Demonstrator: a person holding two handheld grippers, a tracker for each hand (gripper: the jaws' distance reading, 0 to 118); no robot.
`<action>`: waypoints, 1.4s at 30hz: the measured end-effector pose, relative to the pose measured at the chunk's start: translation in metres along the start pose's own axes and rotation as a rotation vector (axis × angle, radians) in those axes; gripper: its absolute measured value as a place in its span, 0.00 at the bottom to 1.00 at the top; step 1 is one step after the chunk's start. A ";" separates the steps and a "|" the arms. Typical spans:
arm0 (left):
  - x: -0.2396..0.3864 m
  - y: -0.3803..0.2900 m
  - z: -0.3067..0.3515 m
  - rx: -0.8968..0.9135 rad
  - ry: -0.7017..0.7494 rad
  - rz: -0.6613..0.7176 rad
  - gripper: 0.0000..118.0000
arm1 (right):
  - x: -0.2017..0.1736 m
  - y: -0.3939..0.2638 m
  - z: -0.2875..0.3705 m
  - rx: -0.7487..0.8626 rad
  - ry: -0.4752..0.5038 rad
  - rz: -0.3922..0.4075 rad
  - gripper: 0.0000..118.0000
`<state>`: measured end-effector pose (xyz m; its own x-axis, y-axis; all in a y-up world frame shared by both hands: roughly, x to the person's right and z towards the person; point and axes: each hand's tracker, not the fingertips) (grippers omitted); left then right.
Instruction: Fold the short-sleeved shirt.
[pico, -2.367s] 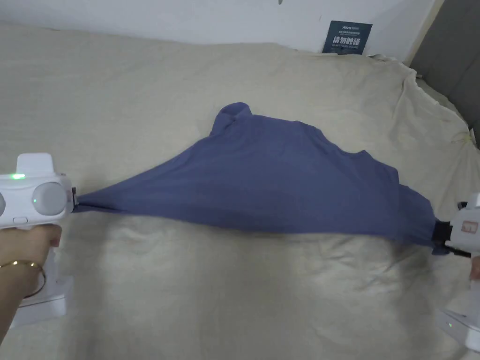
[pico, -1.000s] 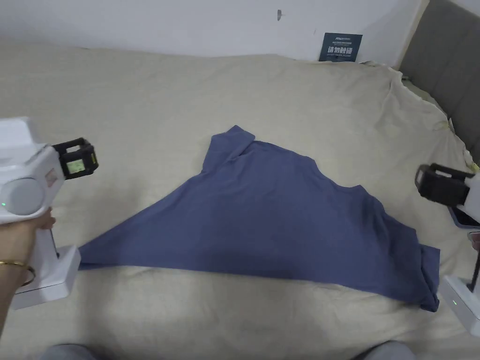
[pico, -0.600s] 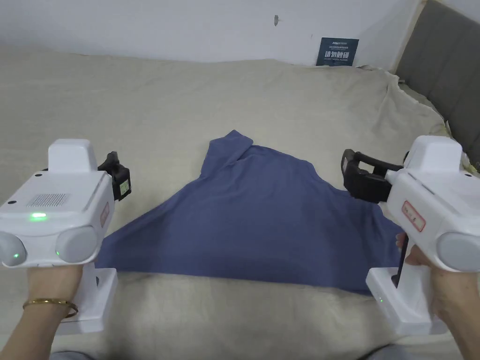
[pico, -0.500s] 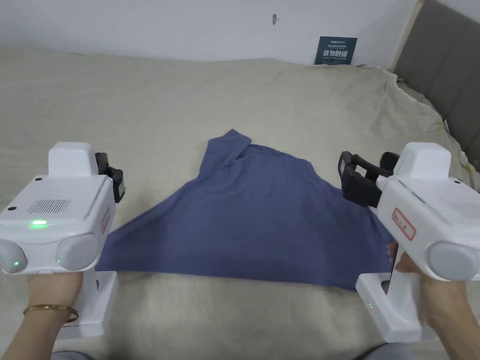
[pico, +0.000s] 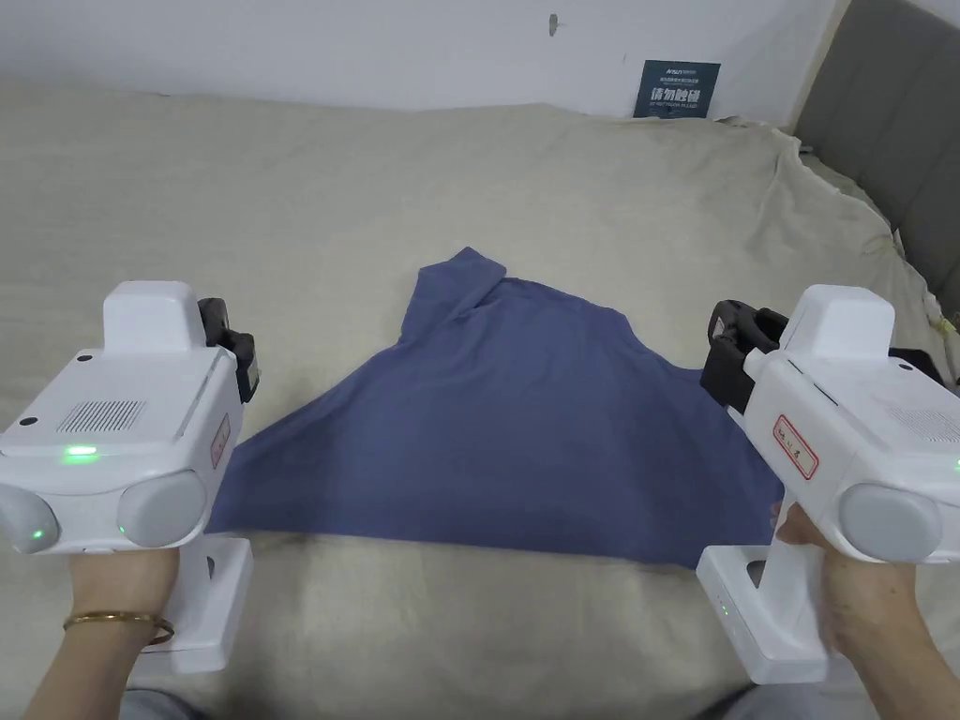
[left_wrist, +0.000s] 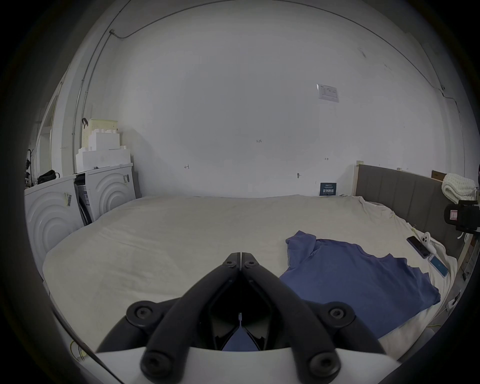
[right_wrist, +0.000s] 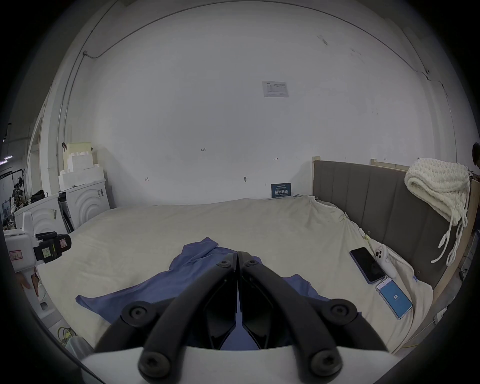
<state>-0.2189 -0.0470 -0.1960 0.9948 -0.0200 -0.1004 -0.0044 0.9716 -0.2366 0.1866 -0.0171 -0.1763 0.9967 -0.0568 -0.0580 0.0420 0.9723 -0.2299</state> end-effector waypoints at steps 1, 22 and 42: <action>0.001 0.000 0.002 0.002 0.001 -0.001 0.00 | -0.001 0.000 -0.001 -0.003 -0.003 0.003 0.00; 0.004 -0.008 -0.031 -0.034 0.003 -0.009 0.00 | -0.034 0.052 -0.192 -0.352 0.087 0.105 0.85; -0.014 -0.031 -0.109 -0.127 0.116 0.126 0.00 | -0.075 0.000 -0.475 -0.837 0.072 0.241 0.86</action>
<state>-0.2438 -0.1025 -0.2925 0.9670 0.0660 -0.2460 -0.1485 0.9309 -0.3338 0.0790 -0.1207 -0.6334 0.9640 0.0872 -0.2512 -0.2618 0.4758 -0.8397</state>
